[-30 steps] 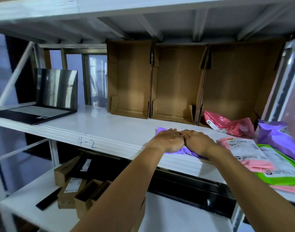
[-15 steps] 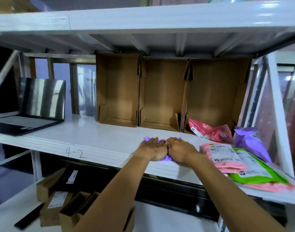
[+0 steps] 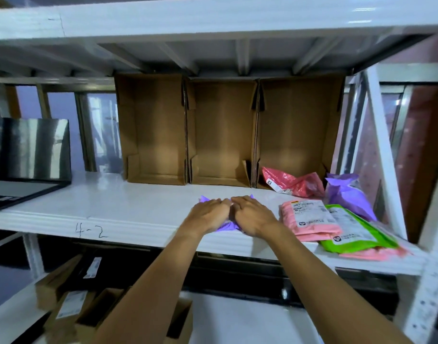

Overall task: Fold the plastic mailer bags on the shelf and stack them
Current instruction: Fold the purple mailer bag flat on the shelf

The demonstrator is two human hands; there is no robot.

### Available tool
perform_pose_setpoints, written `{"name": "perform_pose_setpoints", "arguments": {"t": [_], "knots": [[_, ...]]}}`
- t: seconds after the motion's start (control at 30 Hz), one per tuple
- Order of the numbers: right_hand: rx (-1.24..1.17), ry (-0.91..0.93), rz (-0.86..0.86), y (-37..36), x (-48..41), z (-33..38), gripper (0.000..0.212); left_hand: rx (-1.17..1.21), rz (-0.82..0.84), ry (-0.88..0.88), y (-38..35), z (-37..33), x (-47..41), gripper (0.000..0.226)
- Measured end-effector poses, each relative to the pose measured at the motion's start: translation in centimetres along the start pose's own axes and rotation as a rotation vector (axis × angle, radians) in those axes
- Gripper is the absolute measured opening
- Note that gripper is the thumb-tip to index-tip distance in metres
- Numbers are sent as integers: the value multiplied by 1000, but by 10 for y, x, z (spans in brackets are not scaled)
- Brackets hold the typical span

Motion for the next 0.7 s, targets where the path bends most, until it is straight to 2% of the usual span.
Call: {"name": "perform_pose_setpoints", "arguments": {"t": [0.1, 0.23, 0.3, 0.43, 0.57, 0.7], "knots": [[-64, -9, -20, 4, 1, 0, 46, 197, -65, 108, 7, 2, 1, 49], [-104, -42, -8, 2, -3, -2, 48, 251, -69, 79, 3, 10, -7, 58], [-117, -57, 0, 1, -4, -3, 48, 163, 21, 73, 7, -3, 2, 52], [-76, -86, -21, 0, -4, -3, 45, -97, 139, -66, 6, -17, 11, 47], [84, -53, -34, -8, -15, -5, 69, -197, 189, -110, 0, -6, 2, 51], [161, -40, 24, -9, -23, -6, 71, -260, 258, -159, 2, -10, 5, 53]]}}
Point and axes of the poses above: each hand's wrist, its own x-axis away from the middle knuckle, its own y-axis out of the back of the hand, z = x × y, the point moved 1 cm from there along -x, towards the middle knuckle, and after that the axes turned 13 degrees about -y, right-handed, at the moved point
